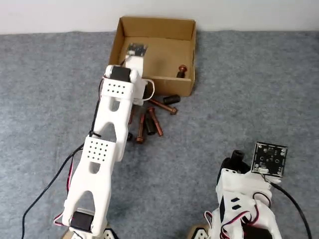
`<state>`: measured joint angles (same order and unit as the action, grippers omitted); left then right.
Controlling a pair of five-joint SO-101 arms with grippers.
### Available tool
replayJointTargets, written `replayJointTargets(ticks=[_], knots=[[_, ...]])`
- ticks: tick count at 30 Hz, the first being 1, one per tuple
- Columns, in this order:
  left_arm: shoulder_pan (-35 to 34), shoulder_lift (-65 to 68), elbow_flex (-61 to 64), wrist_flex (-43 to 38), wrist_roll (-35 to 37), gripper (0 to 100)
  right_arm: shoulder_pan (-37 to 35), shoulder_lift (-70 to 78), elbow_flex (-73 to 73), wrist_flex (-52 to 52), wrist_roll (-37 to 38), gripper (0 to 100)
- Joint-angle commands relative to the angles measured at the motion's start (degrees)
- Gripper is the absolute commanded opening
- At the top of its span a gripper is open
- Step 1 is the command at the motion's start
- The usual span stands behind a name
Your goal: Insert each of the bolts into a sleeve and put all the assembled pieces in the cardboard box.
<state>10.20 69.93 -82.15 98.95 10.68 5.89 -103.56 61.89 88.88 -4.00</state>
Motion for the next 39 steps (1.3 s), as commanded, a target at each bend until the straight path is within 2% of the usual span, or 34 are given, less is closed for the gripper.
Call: replayJointTargets(ticks=[1,7,10,21,26,39], knots=[[2.73,-10.55,-2.77,1.67,0.53,0,0.4,-0.31,0.0,0.04,-0.62,0.9],[6.07,-21.98,-2.07,1.85,0.44,0,0.31,-0.31,0.0,0.13,-0.62,0.9],[6.51,-29.71,2.86,1.85,-2.55,0,0.31,-0.31,0.0,0.13,-0.62,0.9],[6.51,-69.54,42.86,1.23,-4.04,0,0.22,-0.31,0.0,0.13,-0.44,0.9],[6.07,-86.24,57.98,-2.37,-3.96,0,-0.04,-0.13,-0.09,-0.57,-0.09,0.9],[6.07,-132.04,102.64,-20.13,-3.6,0,-19.91,-0.04,3.08,-10.42,-0.18,0.9]])
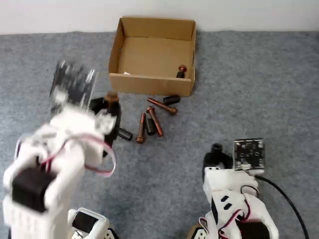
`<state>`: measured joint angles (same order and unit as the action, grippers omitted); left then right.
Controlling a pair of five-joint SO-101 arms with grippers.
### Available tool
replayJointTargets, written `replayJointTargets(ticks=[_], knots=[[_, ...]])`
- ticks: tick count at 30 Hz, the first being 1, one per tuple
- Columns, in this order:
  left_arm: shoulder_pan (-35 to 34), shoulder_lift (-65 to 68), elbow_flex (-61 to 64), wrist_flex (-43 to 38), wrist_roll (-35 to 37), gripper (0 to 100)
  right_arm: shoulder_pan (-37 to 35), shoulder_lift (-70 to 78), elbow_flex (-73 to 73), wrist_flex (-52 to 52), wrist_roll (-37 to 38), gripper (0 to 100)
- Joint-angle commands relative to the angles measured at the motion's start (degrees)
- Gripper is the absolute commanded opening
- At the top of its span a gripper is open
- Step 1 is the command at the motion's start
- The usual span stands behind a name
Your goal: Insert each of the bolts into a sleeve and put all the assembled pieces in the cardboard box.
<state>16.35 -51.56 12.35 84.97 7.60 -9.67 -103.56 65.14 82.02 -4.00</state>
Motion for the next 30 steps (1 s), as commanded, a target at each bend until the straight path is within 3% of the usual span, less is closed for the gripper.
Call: replayJointTargets(ticks=[1,7,12,16,25,30], knots=[[-0.09,-14.15,11.47,-8.53,-0.44,0,-6.11,0.22,0.09,-4.62,-0.18,0.9],[0.26,-36.92,30.81,-21.45,-0.44,0,-16.84,0.31,4.92,-10.77,-0.09,0.9],[0.35,-52.31,41.8,-22.77,-0.62,0,-26.07,0.31,7.12,-16.57,0.0,0.9],[0.35,-52.04,43.38,-22.86,1.14,0,-31.25,0.31,9.14,-20.09,3.96,0.9],[8.26,-51.6,44.09,-25.85,18.9,0,-36.18,0.31,14.51,-33.63,15.38,0.9],[8.7,-51.6,47.43,-28.57,21.1,0,-41.36,0.31,14.59,-35.82,18.55,0.9]])
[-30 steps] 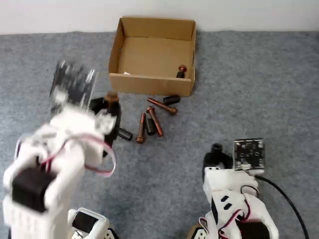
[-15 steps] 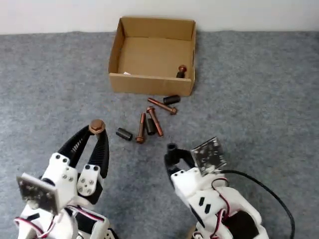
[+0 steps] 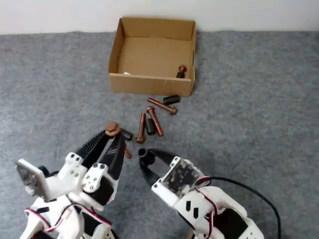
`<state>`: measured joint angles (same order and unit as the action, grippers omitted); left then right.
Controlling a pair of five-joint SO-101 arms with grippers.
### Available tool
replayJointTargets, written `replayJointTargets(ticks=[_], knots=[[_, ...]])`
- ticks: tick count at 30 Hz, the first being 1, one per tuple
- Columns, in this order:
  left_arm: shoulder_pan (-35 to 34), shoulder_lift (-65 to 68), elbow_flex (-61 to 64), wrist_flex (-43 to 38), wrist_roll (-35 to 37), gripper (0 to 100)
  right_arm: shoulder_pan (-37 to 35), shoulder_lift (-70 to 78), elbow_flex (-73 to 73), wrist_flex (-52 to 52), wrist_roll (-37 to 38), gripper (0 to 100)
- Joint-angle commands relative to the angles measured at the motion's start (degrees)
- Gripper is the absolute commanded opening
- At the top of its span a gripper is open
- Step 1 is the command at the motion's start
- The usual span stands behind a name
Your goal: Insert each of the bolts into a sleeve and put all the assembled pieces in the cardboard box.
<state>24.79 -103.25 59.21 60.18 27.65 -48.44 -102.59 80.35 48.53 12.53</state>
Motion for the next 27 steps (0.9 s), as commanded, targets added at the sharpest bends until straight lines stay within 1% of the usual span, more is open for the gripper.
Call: replayJointTargets(ticks=[1,4,7,11,16,24,27], knots=[[0.26,0.09,1.19,-5.01,1.05,0,-3.3,-0.66,-0.62,-2.51,2.29,0.9],[0.35,0.09,3.38,-7.56,1.14,0,-3.82,-0.66,-0.44,-4.0,3.69,0.9],[0.53,0.09,4.0,-7.12,1.14,0,-3.74,-0.66,-0.53,-4.35,3.78,0.9],[2.55,0.09,3.82,-3.78,1.14,0,-3.65,-0.66,-0.62,-4.44,3.78,0.9],[2.64,0.09,3.74,-2.37,0.97,0,-3.65,-0.75,-0.79,-4.53,3.78,0.9],[2.81,0.09,5.58,1.76,0.79,0,0.22,-1.01,-2.02,-4.53,3.78,0.9],[2.99,0.09,7.25,4.75,-2.37,0,0.31,-0.92,-2.37,-4.53,3.78,0.9]])
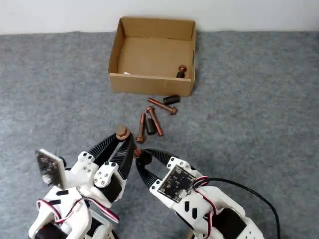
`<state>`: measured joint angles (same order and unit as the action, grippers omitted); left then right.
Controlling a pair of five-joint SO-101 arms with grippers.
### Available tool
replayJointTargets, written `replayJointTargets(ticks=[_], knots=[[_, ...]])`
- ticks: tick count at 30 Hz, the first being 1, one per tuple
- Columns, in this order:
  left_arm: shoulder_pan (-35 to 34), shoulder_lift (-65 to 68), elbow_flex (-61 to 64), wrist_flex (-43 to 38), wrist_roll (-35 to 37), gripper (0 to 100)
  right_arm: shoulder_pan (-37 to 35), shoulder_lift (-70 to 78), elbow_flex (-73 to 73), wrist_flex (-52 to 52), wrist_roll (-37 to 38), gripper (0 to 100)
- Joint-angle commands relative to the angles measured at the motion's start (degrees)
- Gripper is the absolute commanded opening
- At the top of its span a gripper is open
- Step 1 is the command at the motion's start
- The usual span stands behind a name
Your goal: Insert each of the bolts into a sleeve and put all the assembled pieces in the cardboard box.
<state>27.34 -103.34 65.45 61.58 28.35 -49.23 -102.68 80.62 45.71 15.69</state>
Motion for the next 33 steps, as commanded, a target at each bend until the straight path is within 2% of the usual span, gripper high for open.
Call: replayJointTargets(ticks=[1,5,10,14,22,30,33], knots=[[0.44,0.18,1.36,4.4,-4.84,0,1.1,-0.84,-2.64,-1.63,0.62,0.9],[0.44,0.18,1.19,8.7,-10.37,2,1.1,-0.84,-2.64,-1.63,0.62,0.9],[0.35,0.18,1.45,13.71,-12.22,16,1.1,-0.84,-2.64,-1.71,0.62,0.9],[0.35,0.18,1.1,16.35,-12.22,21,1.1,-0.84,-2.46,-1.71,0.62,0.9],[-0.18,0.18,-1.89,16.53,-12.22,22,1.1,-0.75,-2.29,-1.27,0.62,0.9],[-0.18,0.18,-7.87,21.54,-12.22,21,1.19,-0.66,-2.2,-1.19,0.53,0.9],[-0.18,0.18,-10.15,22.95,-12.22,16,1.27,-0.57,-2.2,-1.19,0.35,0.9]])
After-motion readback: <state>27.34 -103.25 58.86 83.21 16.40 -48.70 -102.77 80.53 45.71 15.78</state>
